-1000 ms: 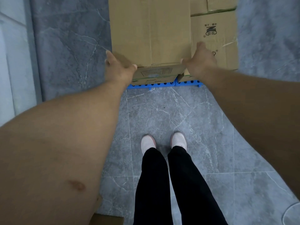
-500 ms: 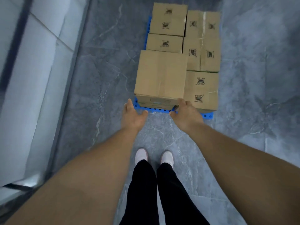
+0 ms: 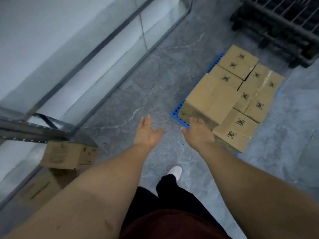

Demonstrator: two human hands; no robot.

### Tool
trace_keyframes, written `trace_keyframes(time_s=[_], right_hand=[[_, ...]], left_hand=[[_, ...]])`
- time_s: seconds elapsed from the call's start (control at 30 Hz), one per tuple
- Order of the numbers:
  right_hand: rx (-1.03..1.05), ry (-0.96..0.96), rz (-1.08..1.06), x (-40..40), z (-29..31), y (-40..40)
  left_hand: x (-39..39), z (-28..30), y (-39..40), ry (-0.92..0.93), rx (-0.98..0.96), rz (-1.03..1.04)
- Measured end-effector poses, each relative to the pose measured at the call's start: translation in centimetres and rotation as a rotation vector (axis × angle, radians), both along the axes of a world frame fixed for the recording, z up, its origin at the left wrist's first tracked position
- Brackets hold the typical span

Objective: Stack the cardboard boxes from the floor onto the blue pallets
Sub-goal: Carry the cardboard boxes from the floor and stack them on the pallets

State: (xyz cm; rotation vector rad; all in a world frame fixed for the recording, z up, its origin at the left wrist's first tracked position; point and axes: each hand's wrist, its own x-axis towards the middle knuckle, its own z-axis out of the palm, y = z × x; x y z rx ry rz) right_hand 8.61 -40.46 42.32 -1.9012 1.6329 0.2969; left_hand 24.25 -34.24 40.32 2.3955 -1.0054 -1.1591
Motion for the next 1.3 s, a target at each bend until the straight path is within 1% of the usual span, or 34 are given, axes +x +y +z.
trace_keyframes(time_s=[0.2, 0.4, 0.6, 0.77, 0.9, 1.03, 1.13, 1.3], right_hand=[[-0.085, -0.023, 0.286, 6.3, 2.7, 3.5], [-0.053, -0.059, 0.507, 11.6, 3.7, 11.9], [-0.071, -0.143, 0.733, 13.9, 5.2, 20.7], [-0.117, -0.154, 0.896, 14.1, 5.8, 26.3], [-0.121, -0.138, 1.03, 14.3, 5.9, 29.6], [-0.141, -0.127, 1.158, 14.8, 6.3, 30.8], [-0.162, -0.146, 1.233, 15.2, 6.5, 30.7], [-0.159, -0.14, 1.289, 15.7, 6.1, 29.3]], left_hand=[[3.5, 2.9, 7.4, -0.134, -0.043, 0.238], [5.4, 4.9, 18.9, -0.182, -0.041, 0.51], [3.6, 5.9, 30.0, -0.204, -0.033, 0.78], [0.9, 6.2, 36.6, -0.186, -0.057, 0.938], [-0.8, 6.3, 40.1, -0.194, -0.038, 1.035], [-2.0, 6.8, 42.1, -0.243, 0.005, 1.125], [-3.1, 7.2, 42.0, -0.226, -0.002, 1.192], [-4.1, 7.7, 40.2, -0.212, 0.024, 1.221]])
